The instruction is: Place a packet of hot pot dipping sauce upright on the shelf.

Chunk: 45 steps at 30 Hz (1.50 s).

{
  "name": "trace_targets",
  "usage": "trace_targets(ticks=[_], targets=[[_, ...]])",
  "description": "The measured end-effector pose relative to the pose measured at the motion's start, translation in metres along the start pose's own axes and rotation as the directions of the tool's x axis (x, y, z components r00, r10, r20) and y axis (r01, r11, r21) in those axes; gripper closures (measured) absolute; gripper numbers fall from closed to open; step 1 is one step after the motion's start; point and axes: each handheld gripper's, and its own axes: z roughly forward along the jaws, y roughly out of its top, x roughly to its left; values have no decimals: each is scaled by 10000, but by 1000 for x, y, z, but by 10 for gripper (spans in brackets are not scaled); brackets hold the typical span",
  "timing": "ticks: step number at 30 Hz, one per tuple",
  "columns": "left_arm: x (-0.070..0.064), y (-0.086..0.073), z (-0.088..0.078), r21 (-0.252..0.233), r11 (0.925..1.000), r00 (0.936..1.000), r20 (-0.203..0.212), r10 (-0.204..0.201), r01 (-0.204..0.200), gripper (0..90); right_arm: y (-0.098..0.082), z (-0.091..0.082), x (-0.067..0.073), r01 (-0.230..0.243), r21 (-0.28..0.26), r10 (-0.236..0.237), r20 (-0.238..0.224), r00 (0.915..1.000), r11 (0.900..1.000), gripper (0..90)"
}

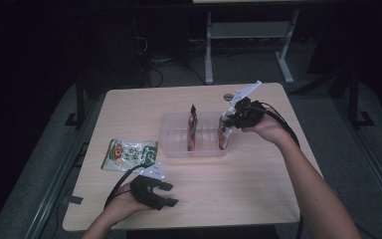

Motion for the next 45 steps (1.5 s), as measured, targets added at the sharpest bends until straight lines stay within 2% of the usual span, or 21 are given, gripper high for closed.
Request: trace_targets(ticks=[1,2,3,4,7,11,13,18,21,28,32,35,39,45], targets=[[0,0,0,-7,10000,10000,0,-11,11,390,-1,-4,1,-216,-120,215,-76,9997,9997,651],[0,0,0,-7,10000,10000,3,-17,17,390,-1,-4,1,-216,-120,215,-76,9997,9997,651],[0,0,0,-4,10000,10000,0,-22,22,390,-1,-6,1,-318,-317,315,-101,9995,9990,608],[0,0,0,-6,10000,10000,-4,-21,21,390,-3,-10,2,-690,-568,674,-305,9973,9960,517],[0,0,0,1,10000,10000,-14,-31,31,390,-9,-13,4,-1019,-762,998,-311,9945,9919,395],[0,0,0,35,10000,10000,-36,-32,32,390,-17,-15,5,-1282,-903,1257,-334,9915,9876,338],[0,0,0,55,10000,10000,-46,-23,23,390,-27,-16,6,-1486,-1179,1455,-349,9887,9818,297],[1,0,0,53,10000,9999,-70,-74,75,390,-39,-18,9,-1695,-1510,1675,-259,9855,9739,278],[1,0,0,74,9999,9999,-85,-77,78,390,-50,-19,15,-1843,-1710,1843,-161,9827,9679,268],[3,-1,-1,192,9998,9998,-210,-41,45,390,-66,-16,25,-1972,-1794,1971,-187,9802,9638,254],[3,-2,-1,154,9999,9997,-253,-20,24,390,-76,-16,33,-2096,-2016,2093,-229,9776,9568,253],[4,-2,-1,140,9999,9996,-287,-87,91,390,-87,-16,42,-2213,-2044,2200,-292,9751,9535,239],[4,-2,-1,178,9998,9995,-320,-79,85,390,-95,-16,48,-2315,-2113,2289,-371,9727,9496,226],[7,-3,-2,142,9999,9988,-482,24,-17,390,-110,-16,68,-2341,-2132,2355,-194,9717,9485,185]])
